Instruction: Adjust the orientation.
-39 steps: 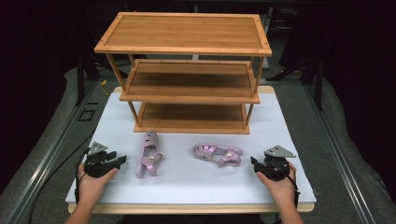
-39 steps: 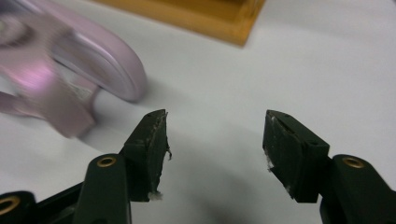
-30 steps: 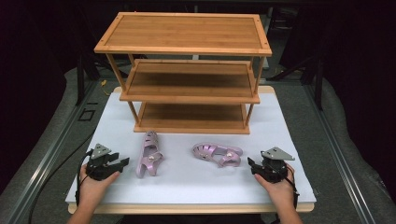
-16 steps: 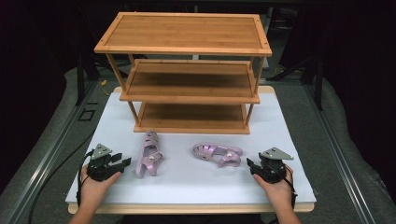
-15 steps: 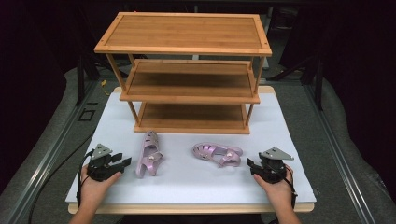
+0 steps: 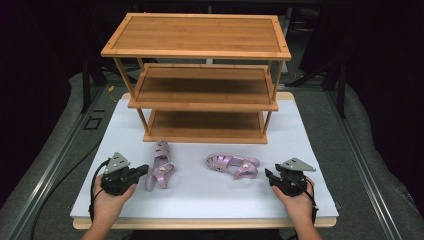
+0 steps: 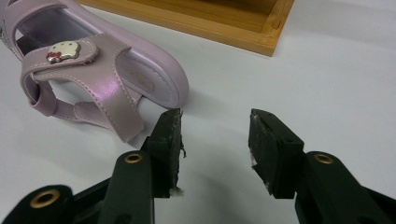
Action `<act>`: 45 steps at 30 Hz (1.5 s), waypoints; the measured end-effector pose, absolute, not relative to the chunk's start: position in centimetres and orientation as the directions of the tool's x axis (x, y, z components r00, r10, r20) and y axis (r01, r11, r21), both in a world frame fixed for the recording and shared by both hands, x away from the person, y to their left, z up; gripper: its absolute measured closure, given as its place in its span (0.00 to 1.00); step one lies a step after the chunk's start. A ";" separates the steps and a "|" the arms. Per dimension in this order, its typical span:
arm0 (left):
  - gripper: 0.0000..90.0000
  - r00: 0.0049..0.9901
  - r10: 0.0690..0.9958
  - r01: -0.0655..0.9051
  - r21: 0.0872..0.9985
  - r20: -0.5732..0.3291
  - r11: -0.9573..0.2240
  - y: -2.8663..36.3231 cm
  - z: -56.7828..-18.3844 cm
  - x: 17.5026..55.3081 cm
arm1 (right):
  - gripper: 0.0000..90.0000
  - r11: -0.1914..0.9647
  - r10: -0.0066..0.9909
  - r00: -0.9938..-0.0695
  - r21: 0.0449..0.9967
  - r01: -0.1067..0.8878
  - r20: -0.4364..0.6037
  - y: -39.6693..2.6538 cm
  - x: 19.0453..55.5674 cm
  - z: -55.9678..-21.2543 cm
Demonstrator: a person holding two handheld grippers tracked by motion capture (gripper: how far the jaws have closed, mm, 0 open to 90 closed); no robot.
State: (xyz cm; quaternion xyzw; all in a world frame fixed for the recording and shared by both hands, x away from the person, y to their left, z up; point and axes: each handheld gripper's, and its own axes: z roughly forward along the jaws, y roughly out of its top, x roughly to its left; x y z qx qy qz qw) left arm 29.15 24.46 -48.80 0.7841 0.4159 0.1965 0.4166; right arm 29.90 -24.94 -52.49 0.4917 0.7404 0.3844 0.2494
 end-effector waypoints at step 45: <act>0.56 0.428 0.899 0.814 0.472 -0.094 -0.338 29.0 -44.1 34.5 | 0.58 0.145 0.931 -0.356 0.818 0.557 0.077 -25.9 29.9 -52.5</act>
